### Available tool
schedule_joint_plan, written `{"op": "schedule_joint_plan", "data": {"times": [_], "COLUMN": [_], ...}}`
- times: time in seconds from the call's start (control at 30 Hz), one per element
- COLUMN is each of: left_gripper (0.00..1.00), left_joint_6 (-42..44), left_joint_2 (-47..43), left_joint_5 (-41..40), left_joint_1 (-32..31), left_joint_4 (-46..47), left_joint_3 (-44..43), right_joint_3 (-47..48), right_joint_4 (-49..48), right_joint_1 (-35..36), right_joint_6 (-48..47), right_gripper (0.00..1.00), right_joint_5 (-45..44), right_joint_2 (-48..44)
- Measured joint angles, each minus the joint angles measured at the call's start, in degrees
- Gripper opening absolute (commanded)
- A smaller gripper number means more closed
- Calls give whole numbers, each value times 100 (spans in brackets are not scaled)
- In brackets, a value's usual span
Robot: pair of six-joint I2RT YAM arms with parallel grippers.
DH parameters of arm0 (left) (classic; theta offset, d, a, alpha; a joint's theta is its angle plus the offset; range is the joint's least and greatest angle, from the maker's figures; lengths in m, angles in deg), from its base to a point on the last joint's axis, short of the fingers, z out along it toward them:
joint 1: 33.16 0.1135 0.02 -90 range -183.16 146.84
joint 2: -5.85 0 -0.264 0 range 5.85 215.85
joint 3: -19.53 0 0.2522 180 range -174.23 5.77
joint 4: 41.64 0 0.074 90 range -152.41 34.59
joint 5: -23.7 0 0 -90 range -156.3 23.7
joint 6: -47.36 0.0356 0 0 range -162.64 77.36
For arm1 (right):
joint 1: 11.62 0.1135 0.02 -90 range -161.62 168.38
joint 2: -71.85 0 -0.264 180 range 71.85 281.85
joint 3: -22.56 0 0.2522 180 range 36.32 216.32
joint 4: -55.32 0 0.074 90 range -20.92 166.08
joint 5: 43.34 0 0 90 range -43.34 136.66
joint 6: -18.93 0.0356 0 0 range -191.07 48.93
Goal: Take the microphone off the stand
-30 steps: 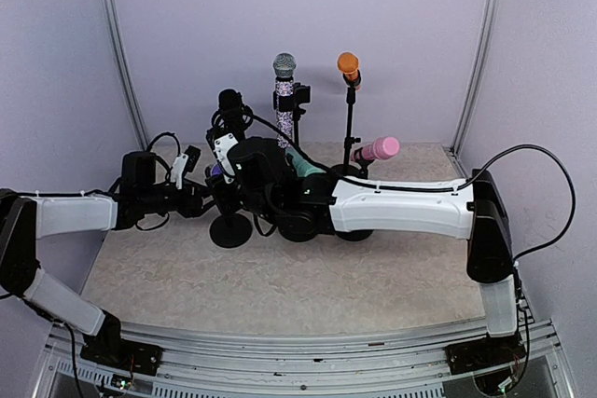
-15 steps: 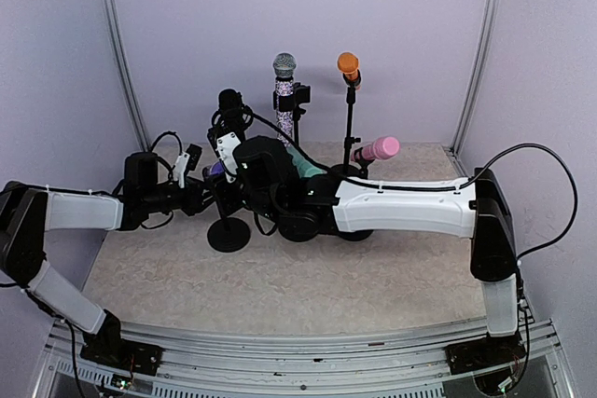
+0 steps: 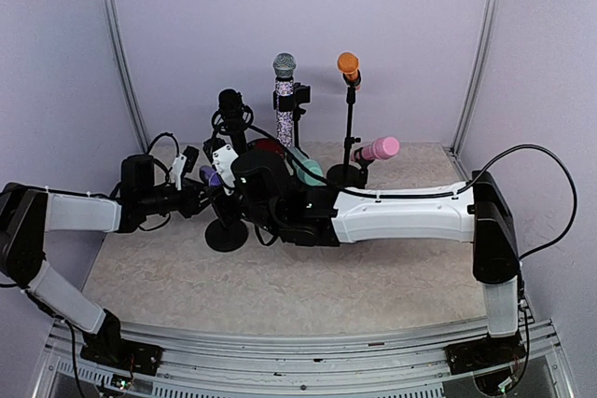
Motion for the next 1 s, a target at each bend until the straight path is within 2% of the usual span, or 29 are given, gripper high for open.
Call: {"op": "schedule_joint_plan", "data": {"times": [0.77, 1.0], "left_gripper": [0, 0], "left_joint_6": [450, 522], "left_joint_2": [22, -15], "left_joint_5": [55, -103], "left_joint_1": [-841, -1008], "left_joint_4": [-94, -243], "left_joint_3": [-321, -376], "right_joint_3": [-1589, -1735], "right_joint_4": [437, 693], "right_joint_1": [365, 413], "right_joint_6": [-28, 111], "right_gripper": [0, 0], "right_joint_5": [-656, -688], "right_joint_2": [-1556, -1843]}}
